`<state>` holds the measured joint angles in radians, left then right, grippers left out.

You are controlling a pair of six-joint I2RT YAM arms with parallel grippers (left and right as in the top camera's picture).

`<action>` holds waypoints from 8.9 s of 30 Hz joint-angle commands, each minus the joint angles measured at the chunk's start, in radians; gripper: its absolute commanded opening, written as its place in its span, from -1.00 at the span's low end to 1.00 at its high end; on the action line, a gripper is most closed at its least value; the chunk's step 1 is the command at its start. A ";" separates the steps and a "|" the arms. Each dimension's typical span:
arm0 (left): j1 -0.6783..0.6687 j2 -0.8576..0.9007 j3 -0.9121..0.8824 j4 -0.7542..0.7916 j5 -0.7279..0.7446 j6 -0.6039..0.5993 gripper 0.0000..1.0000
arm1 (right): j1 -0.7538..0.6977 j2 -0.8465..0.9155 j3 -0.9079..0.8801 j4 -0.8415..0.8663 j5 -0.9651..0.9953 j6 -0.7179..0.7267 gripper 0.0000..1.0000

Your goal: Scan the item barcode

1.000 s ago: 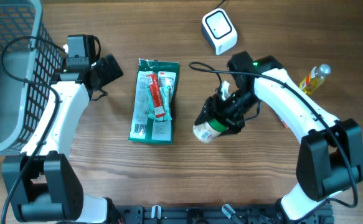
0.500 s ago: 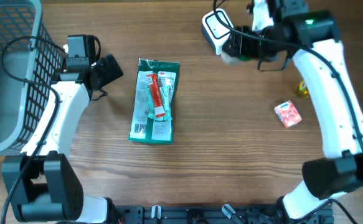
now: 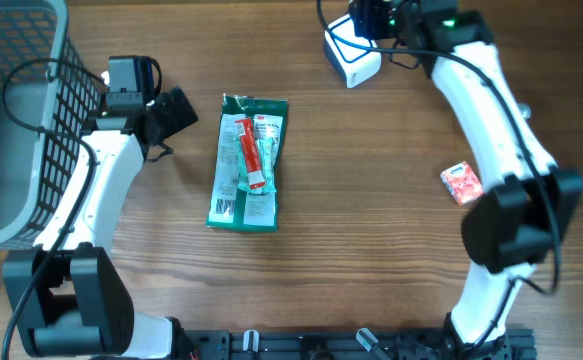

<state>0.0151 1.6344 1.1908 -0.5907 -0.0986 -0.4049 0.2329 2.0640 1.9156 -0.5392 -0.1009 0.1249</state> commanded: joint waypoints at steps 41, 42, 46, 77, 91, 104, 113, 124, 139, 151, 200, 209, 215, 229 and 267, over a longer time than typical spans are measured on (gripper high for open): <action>0.003 -0.012 0.013 0.000 0.005 0.005 1.00 | -0.010 -0.154 -0.025 0.070 0.068 -0.106 -0.91; 0.003 -0.012 0.013 0.000 0.005 0.005 1.00 | -0.012 -0.220 -0.025 -0.051 0.069 -0.106 -0.90; 0.003 -0.012 0.013 0.000 0.005 0.005 1.00 | -0.014 -0.359 -0.026 -0.453 0.071 -0.071 -0.75; 0.003 -0.012 0.013 0.000 0.005 0.005 1.00 | -0.014 -0.360 -0.837 -0.099 0.341 0.137 -0.01; 0.003 -0.012 0.013 0.000 0.005 0.005 1.00 | -0.014 -0.366 -0.861 0.011 0.286 0.122 0.98; 0.003 -0.012 0.013 0.000 0.005 0.005 1.00 | 0.003 -0.497 -0.529 -0.378 -0.055 0.093 -0.74; 0.003 -0.012 0.013 0.000 0.005 0.005 1.00 | 0.035 -0.319 -0.721 -0.213 -0.046 0.167 -0.77; 0.003 -0.012 0.013 0.000 0.005 0.005 1.00 | 0.011 -0.130 -0.733 -0.215 0.281 0.275 -0.76; 0.003 -0.012 0.013 0.000 0.005 0.005 1.00 | -0.095 -0.156 -0.599 -0.386 0.190 0.208 -0.63; 0.003 -0.012 0.013 0.000 0.005 0.005 1.00 | 0.105 -0.296 -0.549 -0.376 -0.433 0.219 -0.45; 0.003 -0.012 0.013 0.000 0.005 0.005 1.00 | 0.396 -0.285 -0.595 -0.064 -0.394 0.452 0.06; 0.003 -0.012 0.013 0.000 0.005 0.005 1.00 | 0.396 -0.285 -0.595 -0.026 -0.445 0.451 0.25; 0.003 -0.012 0.013 0.000 0.005 0.005 1.00 | 0.396 -0.285 -0.595 0.012 -0.447 0.451 0.98; 0.003 -0.012 0.013 0.000 0.005 0.005 1.00 | 0.412 -0.283 -0.596 0.028 -0.352 0.481 0.03; 0.003 -0.012 0.013 0.000 0.005 0.005 1.00 | 0.512 -0.025 -0.596 0.142 -0.161 0.559 -0.17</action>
<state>0.0151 1.6341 1.1912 -0.5907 -0.0986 -0.4049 0.7319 1.9961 1.3300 -0.3981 -0.2893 0.6701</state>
